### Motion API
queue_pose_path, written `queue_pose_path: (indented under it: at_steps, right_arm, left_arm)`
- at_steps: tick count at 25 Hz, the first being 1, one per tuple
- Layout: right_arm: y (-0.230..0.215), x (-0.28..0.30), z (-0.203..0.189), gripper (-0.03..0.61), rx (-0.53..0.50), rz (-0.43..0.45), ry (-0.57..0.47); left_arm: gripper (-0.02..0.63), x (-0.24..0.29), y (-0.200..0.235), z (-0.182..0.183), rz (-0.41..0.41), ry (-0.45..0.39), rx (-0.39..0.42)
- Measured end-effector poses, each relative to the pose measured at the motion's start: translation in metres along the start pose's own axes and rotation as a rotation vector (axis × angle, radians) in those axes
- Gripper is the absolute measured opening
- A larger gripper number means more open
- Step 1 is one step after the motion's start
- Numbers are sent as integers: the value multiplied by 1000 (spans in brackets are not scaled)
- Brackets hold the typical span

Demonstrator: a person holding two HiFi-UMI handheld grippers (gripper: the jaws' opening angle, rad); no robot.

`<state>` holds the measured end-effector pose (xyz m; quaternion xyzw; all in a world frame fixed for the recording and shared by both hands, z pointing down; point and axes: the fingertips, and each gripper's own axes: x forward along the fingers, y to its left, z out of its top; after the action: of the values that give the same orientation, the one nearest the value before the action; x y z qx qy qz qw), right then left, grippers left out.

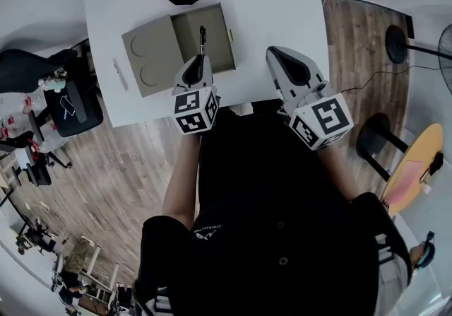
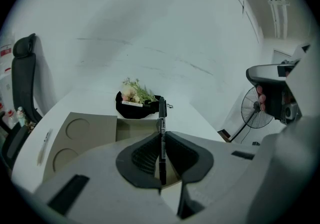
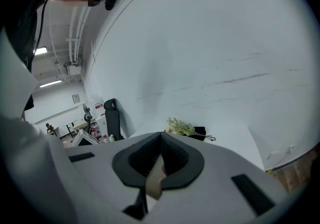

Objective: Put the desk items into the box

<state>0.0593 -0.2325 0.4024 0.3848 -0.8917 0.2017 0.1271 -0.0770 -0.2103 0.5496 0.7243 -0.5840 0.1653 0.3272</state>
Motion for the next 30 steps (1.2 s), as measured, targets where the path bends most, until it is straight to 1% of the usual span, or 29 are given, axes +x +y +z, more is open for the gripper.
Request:
queue_pose_path:
  at_steps: [4,10,16,19,22,24,30]
  right_arm:
    - [-16,6,2,-2,5,-12,12]
    - [-42,14,2,0,12,-30,37]
    - [-56,24,3,0,16,-37,58]
    - [-63,28,1,-2,24,-44,70]
    - [-69,32,1,0,27,-50,77]
    - [-72,33,3,0,30,-56,77]
    - [-79,36,4,-2,43,-69,82]
  left_arm:
    - [48,24,3,-7,13,42,-8]
    - [46,62,12,-19,56,118,-6]
    - [47,95,22,-37,82,207,7]
    - [48,106,24,-46,84,247,9]
    - [48,116,26,-54,87,283,-10]
    - [48,120,28,-59,91,300,-20]
    - [48,133,31,-68,99,341,-11]
